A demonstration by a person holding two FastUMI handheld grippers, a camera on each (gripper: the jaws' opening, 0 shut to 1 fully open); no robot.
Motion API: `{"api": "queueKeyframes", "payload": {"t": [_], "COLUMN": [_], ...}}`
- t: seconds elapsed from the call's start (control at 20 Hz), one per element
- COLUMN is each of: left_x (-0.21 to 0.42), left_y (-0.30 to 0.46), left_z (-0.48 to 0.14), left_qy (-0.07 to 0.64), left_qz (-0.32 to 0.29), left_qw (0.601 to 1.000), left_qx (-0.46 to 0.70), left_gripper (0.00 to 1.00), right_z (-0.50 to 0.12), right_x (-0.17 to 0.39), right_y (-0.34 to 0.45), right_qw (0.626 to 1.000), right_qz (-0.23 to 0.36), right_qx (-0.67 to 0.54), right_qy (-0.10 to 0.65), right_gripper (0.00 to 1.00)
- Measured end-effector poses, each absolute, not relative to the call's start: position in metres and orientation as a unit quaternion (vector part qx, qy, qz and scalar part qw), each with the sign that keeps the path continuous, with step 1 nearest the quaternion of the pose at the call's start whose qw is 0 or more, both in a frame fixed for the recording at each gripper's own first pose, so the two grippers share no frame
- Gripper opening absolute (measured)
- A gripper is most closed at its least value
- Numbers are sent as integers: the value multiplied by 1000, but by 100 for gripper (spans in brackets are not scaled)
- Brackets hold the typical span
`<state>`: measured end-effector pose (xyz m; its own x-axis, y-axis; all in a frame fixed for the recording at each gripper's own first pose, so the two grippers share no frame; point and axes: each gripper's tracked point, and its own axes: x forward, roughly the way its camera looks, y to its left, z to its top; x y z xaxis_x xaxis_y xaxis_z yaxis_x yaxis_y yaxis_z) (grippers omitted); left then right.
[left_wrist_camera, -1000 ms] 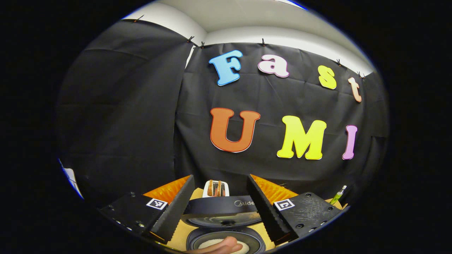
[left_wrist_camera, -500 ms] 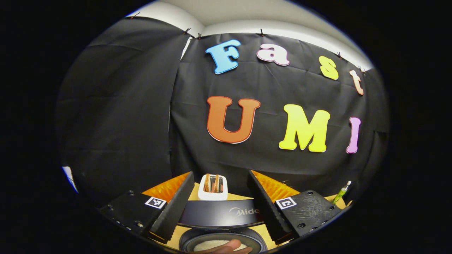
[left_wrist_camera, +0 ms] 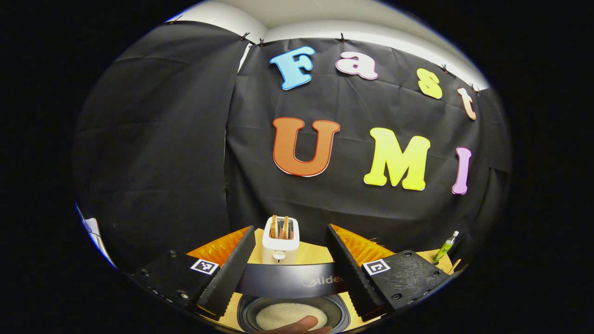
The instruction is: Close the left gripper, press the button to open the rice cooker; take a wooden spoon from the chopstick holder with the right hand, scoop a spoonful of rice and pour it into the rice cooker, then put the wooden spoon back into the chopstick holder.
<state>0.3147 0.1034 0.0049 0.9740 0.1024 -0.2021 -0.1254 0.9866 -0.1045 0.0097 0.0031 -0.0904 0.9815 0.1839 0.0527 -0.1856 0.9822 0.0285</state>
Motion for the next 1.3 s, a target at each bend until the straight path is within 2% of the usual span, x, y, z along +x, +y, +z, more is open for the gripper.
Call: {"api": "queueKeyframes", "payload": {"t": [0.15, 0.25, 0.4, 0.55, 0.6, 0.9, 1.1, 1.3], "left_x": [276, 269, 253, 235, 229, 203, 193, 178], "left_y": [98, 97, 82, 79, 74, 60, 59, 54], "left_z": [-8, -16, -43, -63, -70, -120, -136, -172], "left_qy": [103, 106, 146, 154, 161, 210, 205, 250], "left_qz": [55, 58, 46, 58, 57, 42, 37, 44], "left_qw": [991, 991, 987, 986, 985, 976, 978, 967], "left_qx": [-62, -58, -46, -37, -35, -26, -14, -9], "left_gripper": [100, 98, 98, 97, 97, 96, 97, 97], "right_z": [-90, -89, -82, -88, -86, -81, -87, -91], "right_x": [2, -3, -16, -32, -36, -57, -56, -55], "right_y": [14, 12, 7, 6, 3, 12, 21, 32], "right_qw": [992, 991, 992, 991, 991, 992, 992, 991], "right_qz": [123, 130, 123, 127, 124, 123, 122, 121], "right_qx": [32, 40, 36, 39, 37, 35, 34, 50], "right_qy": [-19, -15, -23, -12, -14, -17, -4, 4], "right_gripper": [99, 100, 98, 100, 98, 100, 98, 100]}}
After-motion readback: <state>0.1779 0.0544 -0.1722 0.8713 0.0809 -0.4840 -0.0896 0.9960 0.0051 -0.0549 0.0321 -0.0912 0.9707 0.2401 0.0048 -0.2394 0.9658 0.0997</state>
